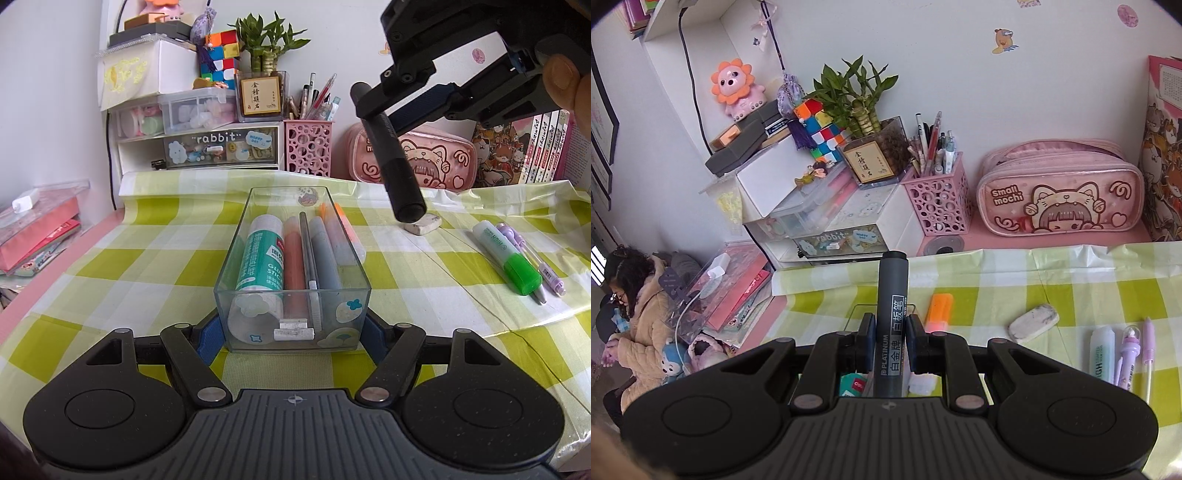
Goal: Organize stationery
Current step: 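Lift the black marker into the clear box and open the right tool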
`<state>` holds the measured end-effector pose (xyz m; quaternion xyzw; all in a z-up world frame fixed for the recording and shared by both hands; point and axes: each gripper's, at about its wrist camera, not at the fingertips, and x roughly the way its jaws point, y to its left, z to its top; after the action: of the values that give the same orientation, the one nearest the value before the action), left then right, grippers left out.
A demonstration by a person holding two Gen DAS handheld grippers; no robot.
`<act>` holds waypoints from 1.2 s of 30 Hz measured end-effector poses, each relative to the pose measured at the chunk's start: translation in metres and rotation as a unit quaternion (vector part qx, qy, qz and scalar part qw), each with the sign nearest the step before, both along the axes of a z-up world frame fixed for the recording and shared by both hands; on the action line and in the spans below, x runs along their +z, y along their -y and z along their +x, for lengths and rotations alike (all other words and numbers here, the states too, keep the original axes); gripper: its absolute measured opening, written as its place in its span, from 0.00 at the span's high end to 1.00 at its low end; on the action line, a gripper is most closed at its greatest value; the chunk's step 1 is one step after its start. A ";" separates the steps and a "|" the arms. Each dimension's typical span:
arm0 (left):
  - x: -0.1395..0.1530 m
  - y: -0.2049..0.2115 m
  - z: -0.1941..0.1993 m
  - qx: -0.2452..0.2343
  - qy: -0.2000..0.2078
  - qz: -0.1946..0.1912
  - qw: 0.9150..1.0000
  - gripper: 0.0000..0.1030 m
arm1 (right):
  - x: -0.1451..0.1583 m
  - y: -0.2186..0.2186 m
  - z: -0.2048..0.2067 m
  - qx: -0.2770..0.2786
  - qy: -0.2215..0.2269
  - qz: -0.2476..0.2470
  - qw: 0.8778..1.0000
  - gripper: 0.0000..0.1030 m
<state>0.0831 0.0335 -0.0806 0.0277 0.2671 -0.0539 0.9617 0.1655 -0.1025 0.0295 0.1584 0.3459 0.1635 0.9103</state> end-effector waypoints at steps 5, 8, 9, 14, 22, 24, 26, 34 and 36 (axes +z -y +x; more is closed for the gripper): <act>0.000 0.000 0.000 0.000 0.000 0.000 1.000 0.30 | -0.011 -0.016 0.005 0.008 -0.018 0.007 1.000 0.91; 0.000 0.000 0.000 0.000 0.000 0.000 1.000 0.30 | -0.020 -0.024 0.011 0.007 -0.034 0.007 0.999 0.91; 0.000 0.000 0.000 0.000 0.000 0.000 1.000 0.30 | -0.024 -0.025 0.012 0.008 -0.040 0.009 0.999 0.91; 0.000 0.000 0.000 0.000 0.000 0.000 1.000 0.30 | -0.032 -0.032 0.017 0.009 -0.049 -0.002 0.999 0.91; 0.000 0.000 0.000 0.000 0.000 0.000 1.000 0.30 | -0.039 -0.040 0.018 0.021 -0.060 -0.025 0.998 0.91; 0.000 0.000 0.000 0.000 0.000 0.000 1.000 0.30 | -0.039 -0.040 0.018 0.021 -0.061 -0.028 0.998 0.91; 0.000 0.000 0.000 0.000 0.000 0.000 1.000 0.30 | -0.040 -0.040 0.019 0.022 -0.063 -0.030 0.997 0.91; 0.000 0.000 0.000 0.000 0.000 0.000 1.000 0.30 | -0.042 -0.041 0.017 0.030 -0.067 -0.042 0.996 0.90; 0.000 0.000 0.000 0.000 0.000 0.000 1.000 0.30 | -0.041 -0.036 0.016 0.028 -0.068 -0.032 0.997 0.90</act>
<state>0.0828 0.0334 -0.0805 0.0276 0.2672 -0.0538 0.9617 0.1818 -0.0665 -0.0119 0.1303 0.4161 0.1666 0.8844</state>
